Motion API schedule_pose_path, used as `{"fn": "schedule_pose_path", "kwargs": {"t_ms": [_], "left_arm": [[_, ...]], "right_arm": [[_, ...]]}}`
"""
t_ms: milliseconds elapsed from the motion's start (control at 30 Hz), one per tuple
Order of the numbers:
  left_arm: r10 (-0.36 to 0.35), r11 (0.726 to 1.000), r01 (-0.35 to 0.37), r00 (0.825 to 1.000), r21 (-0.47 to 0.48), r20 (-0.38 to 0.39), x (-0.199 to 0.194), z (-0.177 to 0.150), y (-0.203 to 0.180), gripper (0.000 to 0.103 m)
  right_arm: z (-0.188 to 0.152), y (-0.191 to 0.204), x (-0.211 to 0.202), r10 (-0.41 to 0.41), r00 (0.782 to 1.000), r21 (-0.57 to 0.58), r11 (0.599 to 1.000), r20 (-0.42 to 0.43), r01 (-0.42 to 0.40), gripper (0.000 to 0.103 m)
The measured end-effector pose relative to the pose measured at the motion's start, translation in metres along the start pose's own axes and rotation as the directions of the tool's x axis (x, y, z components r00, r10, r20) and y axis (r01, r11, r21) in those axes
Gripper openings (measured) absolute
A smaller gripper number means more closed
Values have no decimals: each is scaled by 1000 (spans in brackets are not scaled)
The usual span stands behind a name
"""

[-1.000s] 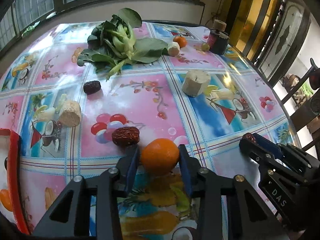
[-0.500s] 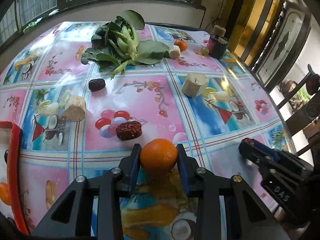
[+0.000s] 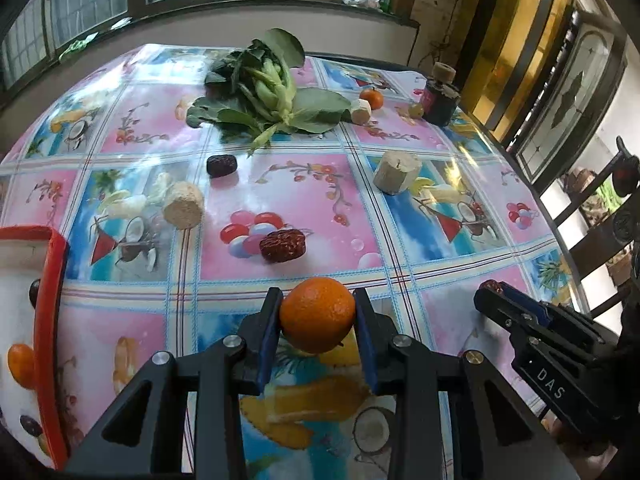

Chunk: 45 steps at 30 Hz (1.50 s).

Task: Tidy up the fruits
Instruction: 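Carry the date in the right tool over the tray while the left tool carries the orange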

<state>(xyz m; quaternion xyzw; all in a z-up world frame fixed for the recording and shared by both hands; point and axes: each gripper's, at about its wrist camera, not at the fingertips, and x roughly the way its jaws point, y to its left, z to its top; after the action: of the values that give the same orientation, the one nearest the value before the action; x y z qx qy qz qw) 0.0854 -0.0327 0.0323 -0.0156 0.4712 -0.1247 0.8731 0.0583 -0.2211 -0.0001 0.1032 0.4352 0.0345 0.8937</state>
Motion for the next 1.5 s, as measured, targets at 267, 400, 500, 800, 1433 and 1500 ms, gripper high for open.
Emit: {"fn": "schedule_pose_path", "kwargs": {"t_ms": [267,400,500,800,1433,1500], "left_arm": [[46,999,-46,999,-11,19,-18,-5,6,35],[56,998,-55,998,-17,32,-29,-7,12,35],[62,998,-60,997,-26,44,-38,-9,18,35],[84,996,-81,994,-39,67,-62,-15,39,35],[210,971,-196,972,-135,103,-120,-37,137,35],[230,965,-214,969,-151,95,-124,-40,150,35]], "right_arm": [[-5,9,-8,0,1000,-14,1000,4,0,23],[-7,17,-14,12,1000,-25,1000,11,-11,23],[-10,27,-17,20,1000,-38,999,12,-20,23],[-16,69,-25,52,999,-91,995,15,-50,23],[-22,181,-34,148,989,-216,966,16,-141,23],[-24,196,-35,160,987,-233,960,14,-153,23]]}}
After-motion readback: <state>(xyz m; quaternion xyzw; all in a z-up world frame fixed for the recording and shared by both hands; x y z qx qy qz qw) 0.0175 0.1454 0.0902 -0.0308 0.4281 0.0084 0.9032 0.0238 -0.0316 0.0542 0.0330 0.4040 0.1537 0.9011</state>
